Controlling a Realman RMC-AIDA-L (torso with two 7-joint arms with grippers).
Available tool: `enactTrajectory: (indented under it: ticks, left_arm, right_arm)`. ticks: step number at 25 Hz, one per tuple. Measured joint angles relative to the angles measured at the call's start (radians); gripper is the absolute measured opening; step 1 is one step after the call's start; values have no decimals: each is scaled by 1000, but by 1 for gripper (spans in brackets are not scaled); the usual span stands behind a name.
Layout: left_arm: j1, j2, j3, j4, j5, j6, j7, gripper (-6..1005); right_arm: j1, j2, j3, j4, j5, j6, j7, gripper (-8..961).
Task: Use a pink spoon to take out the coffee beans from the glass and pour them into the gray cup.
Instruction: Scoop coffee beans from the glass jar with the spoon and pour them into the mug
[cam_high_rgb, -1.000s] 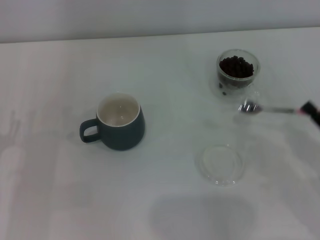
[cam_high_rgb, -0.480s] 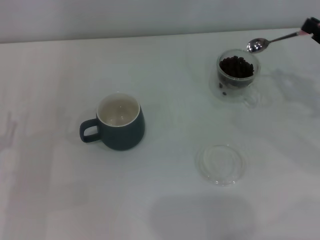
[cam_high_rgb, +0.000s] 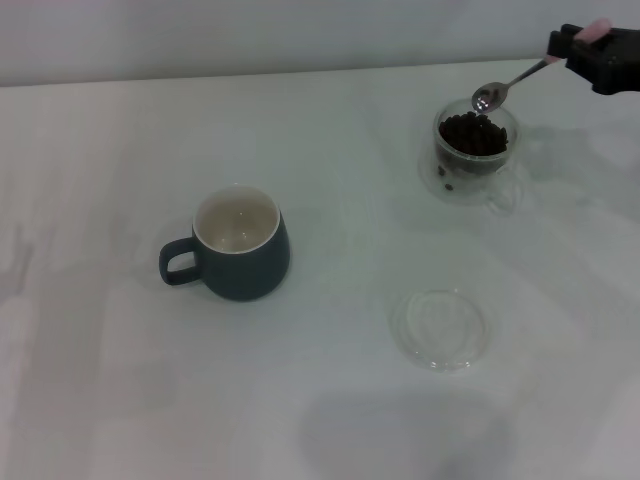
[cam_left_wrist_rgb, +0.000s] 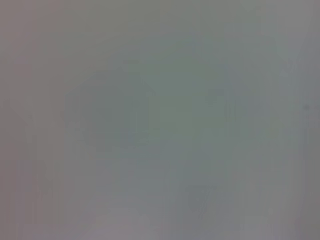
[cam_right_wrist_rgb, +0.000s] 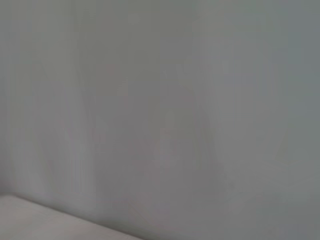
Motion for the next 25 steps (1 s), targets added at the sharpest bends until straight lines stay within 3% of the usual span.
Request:
enactTrajectory:
  ticks: [4,25]
  left_arm:
    - [-4,0,0,0,0,-6,2,851]
    - [-6,-2,3,0,3,-37,6,850]
  right_arm:
    - [11,-1,-56,-17,-20,-52,5,170]
    - [35,0,-70,42,-122,-115,54,184]
